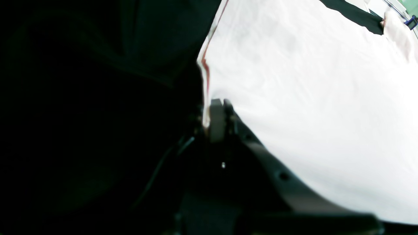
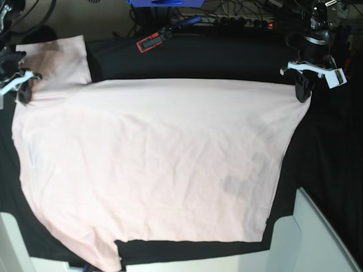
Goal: Fold the T-shirt properly
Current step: 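Lift both shoulder corners and pull them toward the hem, folding the shirt, then release the fabric and raise both grippers away from the shirt, then reach the right gripper down to the folded edge and grasp it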
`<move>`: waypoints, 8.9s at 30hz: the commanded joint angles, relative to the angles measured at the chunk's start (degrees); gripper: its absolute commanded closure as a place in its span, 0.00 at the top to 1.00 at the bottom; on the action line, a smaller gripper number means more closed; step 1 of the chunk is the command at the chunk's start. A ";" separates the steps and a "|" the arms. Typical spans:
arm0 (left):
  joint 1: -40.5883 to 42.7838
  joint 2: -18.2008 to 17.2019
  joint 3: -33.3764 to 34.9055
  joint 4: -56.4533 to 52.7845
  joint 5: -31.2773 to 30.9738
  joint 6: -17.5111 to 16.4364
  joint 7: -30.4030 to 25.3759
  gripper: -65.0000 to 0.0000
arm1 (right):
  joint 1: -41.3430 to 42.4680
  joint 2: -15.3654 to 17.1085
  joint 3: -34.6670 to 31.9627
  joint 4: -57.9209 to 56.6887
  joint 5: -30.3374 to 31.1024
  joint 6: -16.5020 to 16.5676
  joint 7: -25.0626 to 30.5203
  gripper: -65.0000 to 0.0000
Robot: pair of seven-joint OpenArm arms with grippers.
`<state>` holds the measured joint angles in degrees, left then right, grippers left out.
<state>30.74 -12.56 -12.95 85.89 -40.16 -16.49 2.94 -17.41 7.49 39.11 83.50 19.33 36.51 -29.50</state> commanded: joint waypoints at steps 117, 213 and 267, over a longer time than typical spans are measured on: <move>-11.80 -1.29 -0.90 -11.03 18.84 8.01 8.44 0.56 | 18.07 1.52 6.73 -18.32 -9.71 -5.08 -0.09 0.50; -11.45 -1.73 -0.90 -15.16 18.84 8.01 8.36 0.56 | 47.34 6.27 -10.06 -34.85 -9.97 -8.16 -7.73 0.00; -10.83 -2.08 -0.90 -14.81 18.84 8.01 8.36 0.56 | 51.30 9.52 -2.32 -48.82 0.14 -20.03 14.07 0.72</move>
<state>19.86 -13.78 -13.52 70.08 -21.04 -8.78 12.36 31.46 17.04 36.93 34.00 18.55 14.96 -17.08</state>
